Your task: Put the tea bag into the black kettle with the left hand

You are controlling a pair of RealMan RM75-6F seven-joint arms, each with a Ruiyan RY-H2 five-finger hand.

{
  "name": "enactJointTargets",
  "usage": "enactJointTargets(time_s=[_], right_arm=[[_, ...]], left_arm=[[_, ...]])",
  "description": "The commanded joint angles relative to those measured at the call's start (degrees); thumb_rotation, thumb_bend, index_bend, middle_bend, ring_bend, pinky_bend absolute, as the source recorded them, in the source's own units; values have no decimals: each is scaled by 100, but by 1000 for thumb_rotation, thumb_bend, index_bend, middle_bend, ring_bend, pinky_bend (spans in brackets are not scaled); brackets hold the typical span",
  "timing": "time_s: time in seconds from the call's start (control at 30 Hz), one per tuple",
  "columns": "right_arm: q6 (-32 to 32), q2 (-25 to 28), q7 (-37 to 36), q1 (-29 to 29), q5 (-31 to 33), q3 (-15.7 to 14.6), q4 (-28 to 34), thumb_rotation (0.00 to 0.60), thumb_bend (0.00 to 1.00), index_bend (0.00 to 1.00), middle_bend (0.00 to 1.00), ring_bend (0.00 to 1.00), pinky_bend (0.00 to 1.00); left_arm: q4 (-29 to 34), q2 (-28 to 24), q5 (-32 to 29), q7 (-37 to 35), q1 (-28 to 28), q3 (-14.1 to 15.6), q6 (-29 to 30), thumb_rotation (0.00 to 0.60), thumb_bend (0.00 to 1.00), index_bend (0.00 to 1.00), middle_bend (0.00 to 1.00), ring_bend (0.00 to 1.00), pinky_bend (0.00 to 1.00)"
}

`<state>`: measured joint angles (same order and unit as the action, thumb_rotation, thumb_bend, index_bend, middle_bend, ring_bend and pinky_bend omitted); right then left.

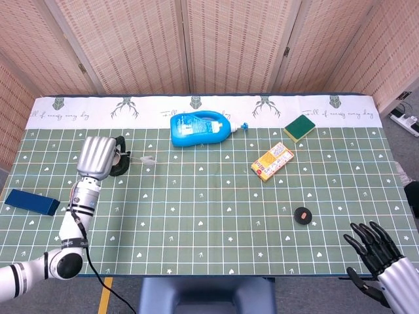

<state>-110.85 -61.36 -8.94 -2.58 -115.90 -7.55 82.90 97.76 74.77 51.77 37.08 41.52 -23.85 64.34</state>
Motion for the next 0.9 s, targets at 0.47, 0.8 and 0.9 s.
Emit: enactJointTargets(time_s=[0.47, 0.8, 0.9], right_arm=[[965, 223, -119, 294, 805, 221, 590, 600, 423, 0, 0, 0, 0], [1296, 323, -287, 397, 1287, 393, 787, 600, 423, 0, 0, 0, 0], [1373, 326, -287, 418, 1364, 425, 813, 600, 423, 0, 0, 0, 0]], left_arm=[[-1426, -217, -345, -974, 694, -7, -1145, 600, 488, 643, 1000, 1000, 1000], [-1982, -359, -377, -1440, 878, 125, -1602, 600, 488, 643, 1000, 1000, 1000], [-2134, -379, -331, -1640, 895, 146, -1670, 600, 488, 647, 1000, 1000, 1000]])
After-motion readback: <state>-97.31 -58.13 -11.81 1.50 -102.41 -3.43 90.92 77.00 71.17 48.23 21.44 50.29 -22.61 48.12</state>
